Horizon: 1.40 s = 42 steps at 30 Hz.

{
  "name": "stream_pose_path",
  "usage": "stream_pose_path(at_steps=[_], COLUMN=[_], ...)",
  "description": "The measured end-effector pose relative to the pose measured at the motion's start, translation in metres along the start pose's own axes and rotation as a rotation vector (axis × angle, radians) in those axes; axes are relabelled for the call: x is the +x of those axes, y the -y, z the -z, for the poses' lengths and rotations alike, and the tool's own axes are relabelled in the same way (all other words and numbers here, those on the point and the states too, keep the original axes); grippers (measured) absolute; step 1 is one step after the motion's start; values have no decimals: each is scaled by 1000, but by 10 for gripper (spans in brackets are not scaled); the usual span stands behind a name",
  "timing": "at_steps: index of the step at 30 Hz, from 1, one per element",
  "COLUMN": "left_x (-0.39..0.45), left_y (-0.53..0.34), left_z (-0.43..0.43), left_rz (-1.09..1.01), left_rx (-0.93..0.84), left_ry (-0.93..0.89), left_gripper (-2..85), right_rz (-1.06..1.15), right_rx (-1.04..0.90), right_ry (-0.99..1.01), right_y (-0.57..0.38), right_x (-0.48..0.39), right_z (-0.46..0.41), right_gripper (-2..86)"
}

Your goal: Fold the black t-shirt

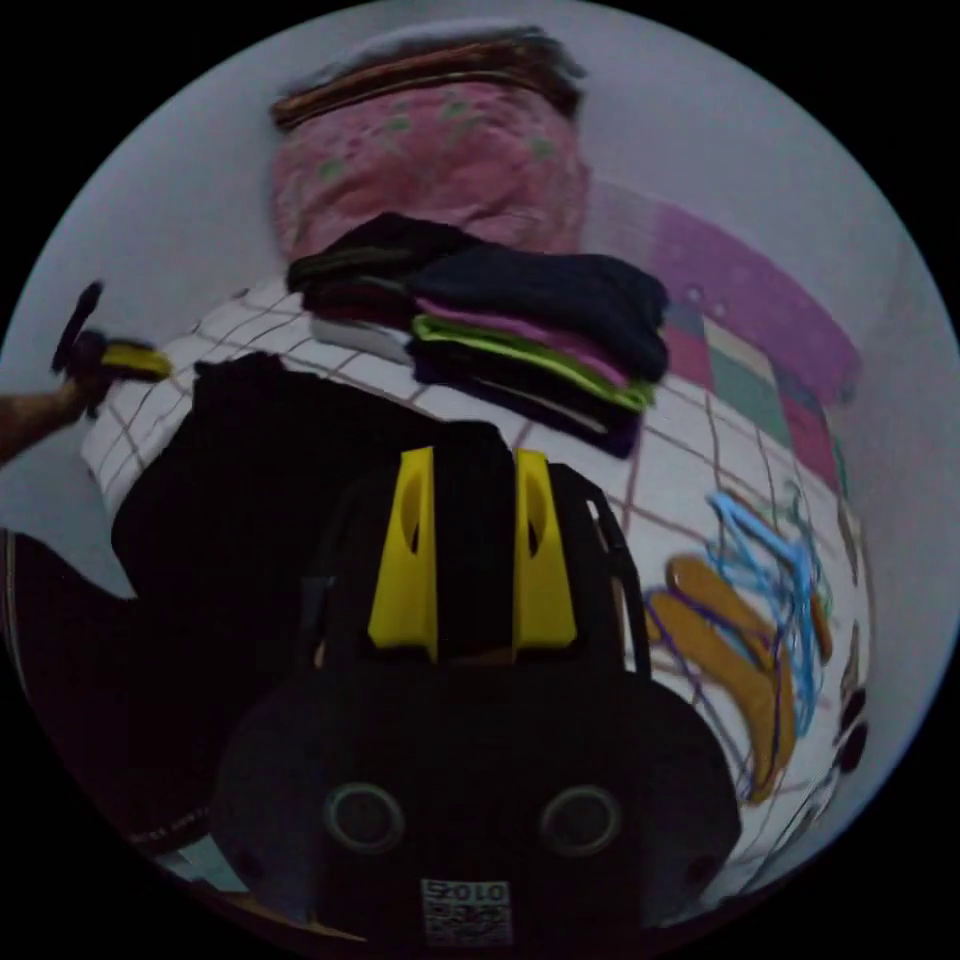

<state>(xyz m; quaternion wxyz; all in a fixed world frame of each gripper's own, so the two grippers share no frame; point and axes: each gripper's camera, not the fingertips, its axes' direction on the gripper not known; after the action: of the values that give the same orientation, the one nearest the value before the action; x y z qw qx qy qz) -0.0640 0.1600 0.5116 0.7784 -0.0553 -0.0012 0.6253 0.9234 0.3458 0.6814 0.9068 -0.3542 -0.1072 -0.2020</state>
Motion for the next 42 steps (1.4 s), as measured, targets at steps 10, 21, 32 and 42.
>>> stream_pose_path(at_steps=[10,21,32,42], left_x=[20,-16,-126,-182], left_y=[111,158,224,174], left_z=[-94,-118,-165,-149], left_rz=[-621,-563,-85,138], left_rx=[129,116,-9,181], left_ry=[73,40,-163,-213], left_gripper=[53,6,6,42], right_rz=[659,590,362,135], right_rx=[-143,-228,-385,-206], right_ry=[30,-46,-111,-230], right_y=[101,164,237,237], right_x=[-127,-192,-237,-258], right_z=[-113,-170,-248,-246], right_gripper=[118,40,36,28])
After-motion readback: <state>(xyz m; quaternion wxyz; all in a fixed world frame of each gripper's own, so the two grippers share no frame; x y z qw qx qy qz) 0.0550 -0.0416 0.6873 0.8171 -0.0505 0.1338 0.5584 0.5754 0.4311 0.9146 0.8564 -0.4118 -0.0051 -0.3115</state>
